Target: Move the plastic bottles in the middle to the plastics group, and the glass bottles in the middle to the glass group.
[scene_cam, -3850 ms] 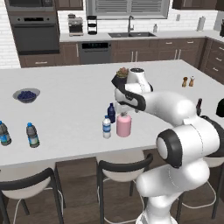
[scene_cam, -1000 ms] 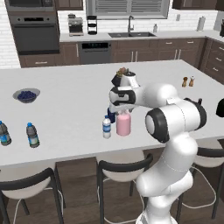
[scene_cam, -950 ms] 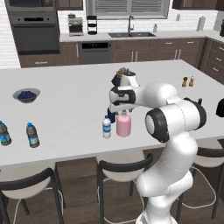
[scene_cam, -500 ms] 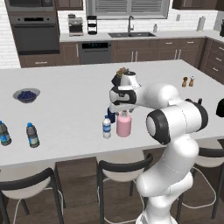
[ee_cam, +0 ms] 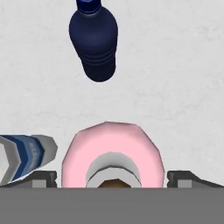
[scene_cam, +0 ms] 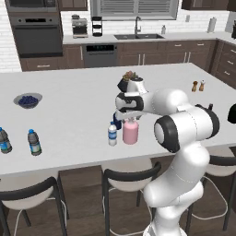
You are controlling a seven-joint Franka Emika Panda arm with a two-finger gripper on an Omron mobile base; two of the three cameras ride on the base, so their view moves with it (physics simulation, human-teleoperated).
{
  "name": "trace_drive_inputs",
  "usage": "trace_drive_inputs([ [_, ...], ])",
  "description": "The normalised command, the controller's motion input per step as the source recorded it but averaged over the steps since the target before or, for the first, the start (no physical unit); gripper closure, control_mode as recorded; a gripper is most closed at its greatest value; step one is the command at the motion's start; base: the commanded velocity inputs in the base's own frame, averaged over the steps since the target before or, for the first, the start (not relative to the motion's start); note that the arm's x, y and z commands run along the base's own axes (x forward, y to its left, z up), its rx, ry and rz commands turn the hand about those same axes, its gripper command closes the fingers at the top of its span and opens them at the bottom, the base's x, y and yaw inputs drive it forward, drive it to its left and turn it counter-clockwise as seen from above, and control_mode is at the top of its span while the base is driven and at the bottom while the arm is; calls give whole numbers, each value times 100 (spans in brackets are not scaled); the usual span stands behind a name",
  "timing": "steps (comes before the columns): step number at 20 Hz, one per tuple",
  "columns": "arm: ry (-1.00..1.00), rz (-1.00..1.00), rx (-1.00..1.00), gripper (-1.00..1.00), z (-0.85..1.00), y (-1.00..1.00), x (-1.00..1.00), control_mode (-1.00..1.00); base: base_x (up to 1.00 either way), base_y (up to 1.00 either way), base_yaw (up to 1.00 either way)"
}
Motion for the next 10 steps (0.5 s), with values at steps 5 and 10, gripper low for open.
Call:
trace_drive_inputs([
  [5,0,0,0,-100,0,0,0,-100,0,0,0],
  [10,0,0,0,100,0,0,0,-100,0,0,0],
])
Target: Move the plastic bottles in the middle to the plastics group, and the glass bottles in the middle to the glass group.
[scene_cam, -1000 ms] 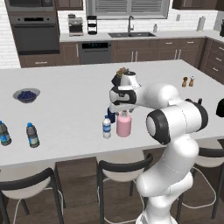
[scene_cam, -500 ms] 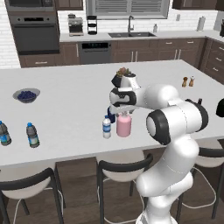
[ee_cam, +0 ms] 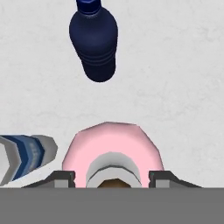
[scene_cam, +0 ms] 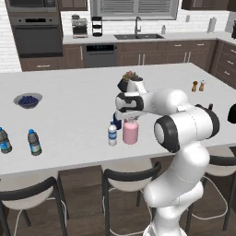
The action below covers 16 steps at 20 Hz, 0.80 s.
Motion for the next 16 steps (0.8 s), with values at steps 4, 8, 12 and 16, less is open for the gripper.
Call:
trace_drive_inputs([
  [4,0,0,0,100,0,0,-1,-100,0,0,0],
  [8,0,0,0,100,0,0,0,-100,0,0,0],
  [12,0,-5,0,100,13,-31,-9,-100,0,0,0],
  [16,0,-15,0,100,41,-76,-6,-100,0,0,0],
])
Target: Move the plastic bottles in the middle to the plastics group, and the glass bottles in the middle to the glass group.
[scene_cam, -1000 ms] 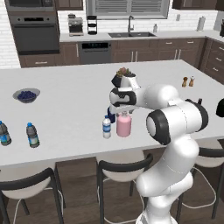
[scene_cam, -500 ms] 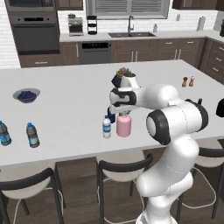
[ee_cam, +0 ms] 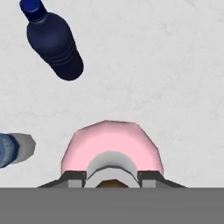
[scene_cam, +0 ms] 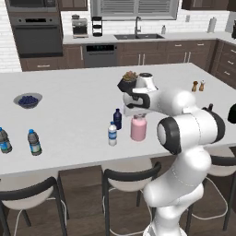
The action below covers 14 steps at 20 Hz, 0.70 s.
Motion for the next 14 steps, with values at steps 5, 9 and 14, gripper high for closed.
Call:
trace_drive_inputs([
  [5,11,-28,1,100,37,-100,3,-100,0,0,0],
  [9,8,-26,0,100,18,-100,8,-100,0,0,0],
  [14,0,-17,0,100,3,-91,27,-100,0,0,0],
])
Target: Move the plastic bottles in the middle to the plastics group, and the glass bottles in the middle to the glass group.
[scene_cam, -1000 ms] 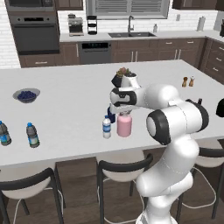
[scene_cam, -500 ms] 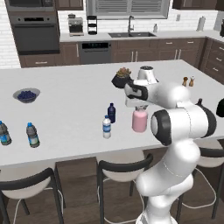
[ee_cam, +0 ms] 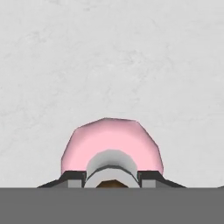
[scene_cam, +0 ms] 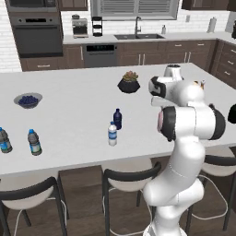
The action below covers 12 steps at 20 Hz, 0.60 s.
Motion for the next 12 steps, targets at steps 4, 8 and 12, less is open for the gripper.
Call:
trace_drive_inputs([
  [4,0,-12,0,100,-1,-100,26,-100,0,0,0],
  [8,0,-11,0,100,-9,-100,17,-100,0,0,0],
  [12,-1,-12,0,100,-1,-98,14,-100,0,0,0],
])
